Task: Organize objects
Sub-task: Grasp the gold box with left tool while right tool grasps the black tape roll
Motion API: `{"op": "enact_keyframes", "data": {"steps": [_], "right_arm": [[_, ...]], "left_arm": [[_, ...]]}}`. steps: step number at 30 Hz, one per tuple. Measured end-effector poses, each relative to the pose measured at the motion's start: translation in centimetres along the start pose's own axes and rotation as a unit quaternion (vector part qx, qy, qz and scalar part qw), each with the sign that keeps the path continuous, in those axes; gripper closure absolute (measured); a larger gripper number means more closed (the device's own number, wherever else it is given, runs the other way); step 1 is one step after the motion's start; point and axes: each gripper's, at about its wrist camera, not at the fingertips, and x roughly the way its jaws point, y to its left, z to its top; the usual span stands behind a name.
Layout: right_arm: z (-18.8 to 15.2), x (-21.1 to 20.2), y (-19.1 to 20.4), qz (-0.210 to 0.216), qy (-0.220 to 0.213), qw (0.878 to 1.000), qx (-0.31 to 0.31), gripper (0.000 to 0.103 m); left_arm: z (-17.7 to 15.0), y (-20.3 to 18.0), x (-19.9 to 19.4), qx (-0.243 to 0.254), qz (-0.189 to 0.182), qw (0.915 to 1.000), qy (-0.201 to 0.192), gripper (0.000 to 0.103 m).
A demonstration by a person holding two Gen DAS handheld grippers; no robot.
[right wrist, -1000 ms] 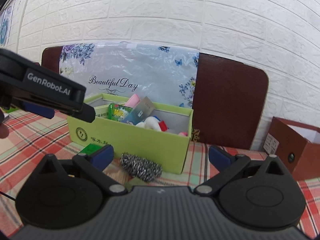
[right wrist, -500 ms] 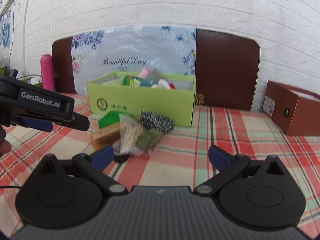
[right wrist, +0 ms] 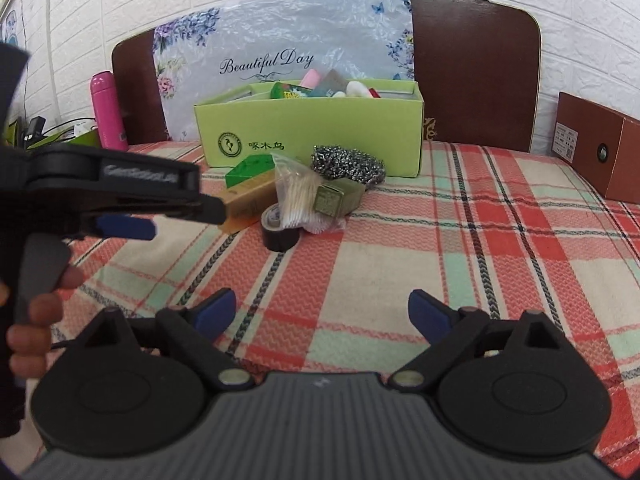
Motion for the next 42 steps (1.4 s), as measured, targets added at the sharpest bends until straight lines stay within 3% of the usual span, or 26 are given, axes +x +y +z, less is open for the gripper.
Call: {"op": "enact_keyframes", "data": {"steps": [5, 7, 10, 15, 20, 24, 27, 28, 29, 30, 32, 34, 42], "right_arm": [[0.1, 0.2, -0.3, -0.004, 0.004, 1.0, 0.006, 0.021], [0.3, 0.3, -0.4, -0.004, 0.006, 1.0, 0.007, 0.024], [0.6, 0.7, -0.4, -0.001, 0.007, 1.0, 0.009, 0.029], [1.8, 2.1, 0.0, 0.013, 0.006, 1.0, 0.011, 0.038], [3.6, 4.6, 0.3, 0.036, 0.007, 0.999, 0.023, 0.045], [4.9, 7.2, -0.4, 0.049, 0.018, 0.996, 0.075, 0.052], [5.6, 9.0, -0.9, 0.062, 0.026, 0.991, 0.114, 0.054], [5.7, 9.4, -0.9, 0.068, 0.027, 0.99, 0.121, 0.058], [5.8, 9.6, -1.1, 0.078, 0.026, 0.988, 0.129, 0.07], [5.9, 9.3, -1.0, 0.078, 0.019, 0.988, 0.129, 0.083], [6.0, 8.4, -0.6, 0.063, -0.005, 0.992, 0.106, 0.086], [6.1, 7.4, -0.3, 0.056, -0.022, 0.995, 0.083, 0.096], [5.2, 3.3, 0.3, 0.041, -0.05, 0.998, 0.019, 0.098]], "left_arm": [[1.5, -0.2, 2.0, 0.019, -0.011, 0.9998, -0.004, 0.039], [2.0, 0.2, 2.8, 0.014, -0.02, 0.9997, 0.006, 0.053], [2.4, 0.6, 3.8, 0.006, -0.041, 0.999, 0.019, 0.064], [1.8, 0.8, 2.9, 0.004, -0.054, 0.9981, 0.03, 0.072], [0.2, 1.8, -0.2, -0.011, -0.026, 0.9991, 0.031, 0.073], [-1.3, 3.6, -2.5, -0.057, -0.021, 0.9978, 0.028, 0.073], [-1.8, 3.7, -3.5, -0.056, -0.018, 0.9979, 0.028, 0.073], [-1.8, 3.7, -3.6, -0.053, -0.017, 0.998, 0.029, 0.073], [-1.8, 3.7, -3.7, -0.052, -0.017, 0.998, 0.03, 0.073], [-1.8, 3.7, -3.7, -0.052, -0.017, 0.998, 0.031, 0.073], [-1.9, 3.7, -3.6, -0.052, -0.018, 0.998, 0.032, 0.073], [-1.9, 3.6, -3.6, -0.052, -0.017, 0.998, 0.032, 0.073], [-2.3, 3.2, -3.5, -0.047, -0.012, 0.9981, 0.037, 0.073]]}}
